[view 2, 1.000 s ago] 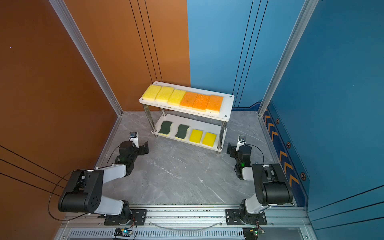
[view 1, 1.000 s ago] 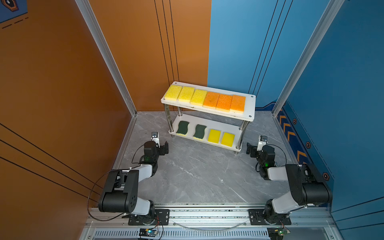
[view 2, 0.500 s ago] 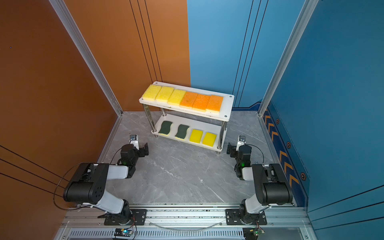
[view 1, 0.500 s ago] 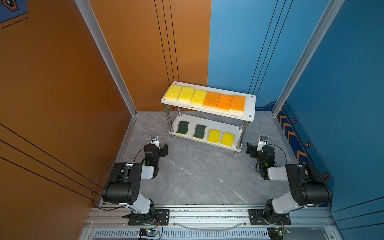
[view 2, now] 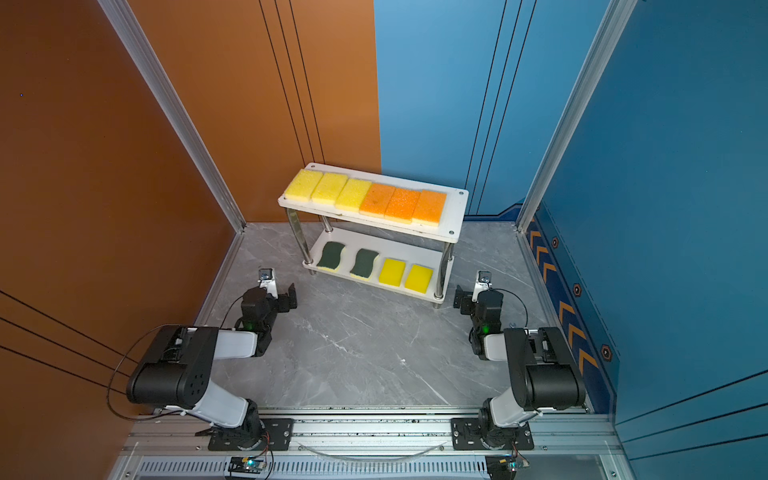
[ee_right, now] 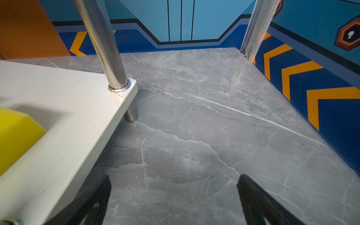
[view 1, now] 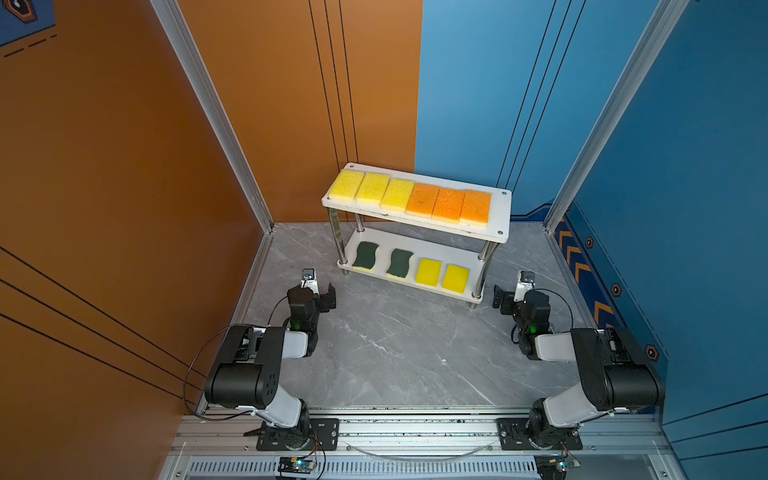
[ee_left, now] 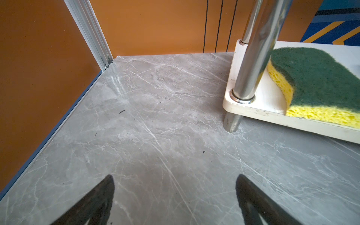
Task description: Place and organize the cleaning sponges onto the shelf
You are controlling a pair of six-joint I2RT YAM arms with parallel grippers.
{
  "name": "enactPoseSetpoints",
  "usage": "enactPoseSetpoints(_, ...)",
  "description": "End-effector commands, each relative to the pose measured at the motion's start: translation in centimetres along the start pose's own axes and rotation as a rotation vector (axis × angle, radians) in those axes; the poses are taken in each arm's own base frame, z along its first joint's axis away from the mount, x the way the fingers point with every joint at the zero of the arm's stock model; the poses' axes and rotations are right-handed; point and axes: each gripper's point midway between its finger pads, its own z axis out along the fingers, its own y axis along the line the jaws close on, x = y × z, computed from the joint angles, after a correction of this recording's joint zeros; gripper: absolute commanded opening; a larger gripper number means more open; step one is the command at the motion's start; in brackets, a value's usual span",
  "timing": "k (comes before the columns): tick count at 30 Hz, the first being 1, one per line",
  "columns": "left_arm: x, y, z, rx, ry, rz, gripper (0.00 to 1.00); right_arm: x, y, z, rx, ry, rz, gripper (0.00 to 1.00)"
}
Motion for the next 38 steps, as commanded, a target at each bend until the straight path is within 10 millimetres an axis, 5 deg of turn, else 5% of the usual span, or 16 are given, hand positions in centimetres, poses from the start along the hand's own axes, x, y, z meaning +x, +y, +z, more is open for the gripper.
enactPoseSetpoints(1, 0.43, 0.15, -0.04, -0.015, 0.003, 0.0, 0.97, -0.77, 0.04, 0.34, -0.006, -0.02, 0.014, 1.0)
enactPoseSetpoints(38, 0.4, 0.05, -0.09, -0.017, -0.003, 0.01, 0.97, -0.81, -0.06, 0.33, 0.004, -0.022, 0.01, 1.0)
